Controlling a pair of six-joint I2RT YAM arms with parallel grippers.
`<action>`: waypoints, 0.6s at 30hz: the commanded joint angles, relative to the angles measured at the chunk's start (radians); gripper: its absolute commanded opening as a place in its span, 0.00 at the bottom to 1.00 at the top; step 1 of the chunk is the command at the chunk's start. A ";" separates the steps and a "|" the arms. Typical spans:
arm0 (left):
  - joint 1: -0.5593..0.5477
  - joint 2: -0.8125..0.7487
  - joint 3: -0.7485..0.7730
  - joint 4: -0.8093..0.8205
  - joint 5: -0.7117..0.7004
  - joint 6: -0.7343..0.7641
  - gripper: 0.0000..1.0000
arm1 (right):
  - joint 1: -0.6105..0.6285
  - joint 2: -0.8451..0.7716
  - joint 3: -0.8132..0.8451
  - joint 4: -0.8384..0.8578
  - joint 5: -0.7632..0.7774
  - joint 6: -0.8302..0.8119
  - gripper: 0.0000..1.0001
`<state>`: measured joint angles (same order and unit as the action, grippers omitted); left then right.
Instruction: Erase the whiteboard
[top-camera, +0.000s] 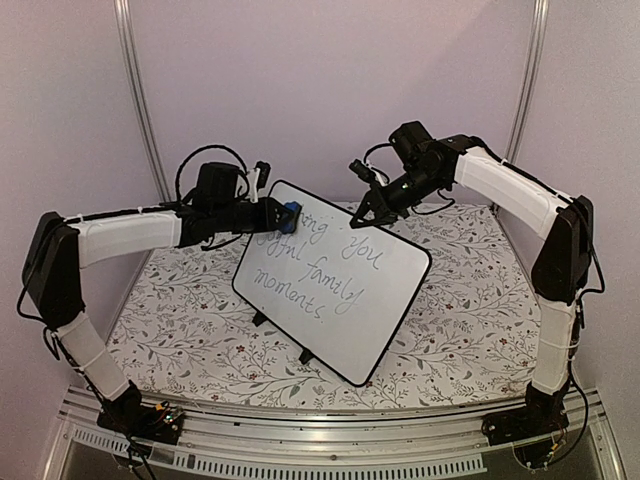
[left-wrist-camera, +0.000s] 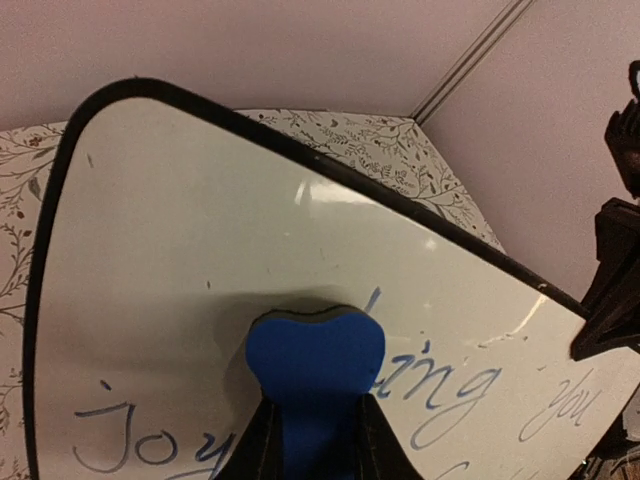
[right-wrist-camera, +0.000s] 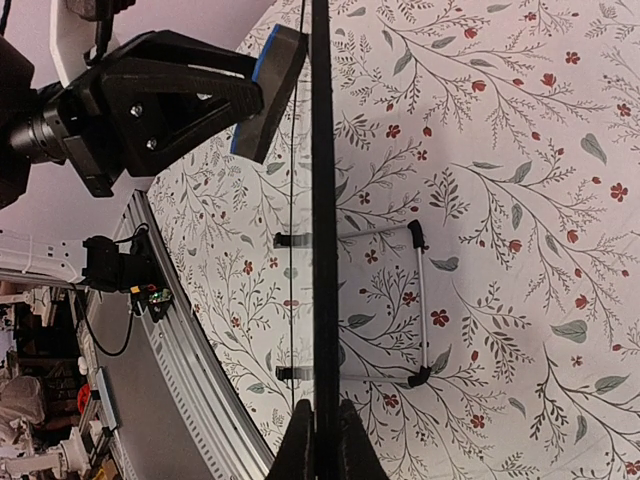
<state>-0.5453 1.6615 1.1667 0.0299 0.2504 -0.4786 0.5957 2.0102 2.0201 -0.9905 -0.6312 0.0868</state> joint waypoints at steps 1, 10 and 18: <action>-0.009 0.070 0.110 -0.025 0.013 0.037 0.00 | 0.030 -0.042 -0.004 0.002 0.019 -0.067 0.00; -0.024 0.075 0.101 -0.049 0.036 0.016 0.00 | 0.030 -0.045 0.000 -0.001 0.026 -0.068 0.00; -0.039 -0.005 -0.099 0.045 0.037 -0.024 0.00 | 0.030 -0.054 0.000 -0.001 0.030 -0.067 0.00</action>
<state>-0.5606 1.6714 1.1469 0.0780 0.2695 -0.4774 0.5957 2.0094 2.0201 -0.9943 -0.6220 0.0917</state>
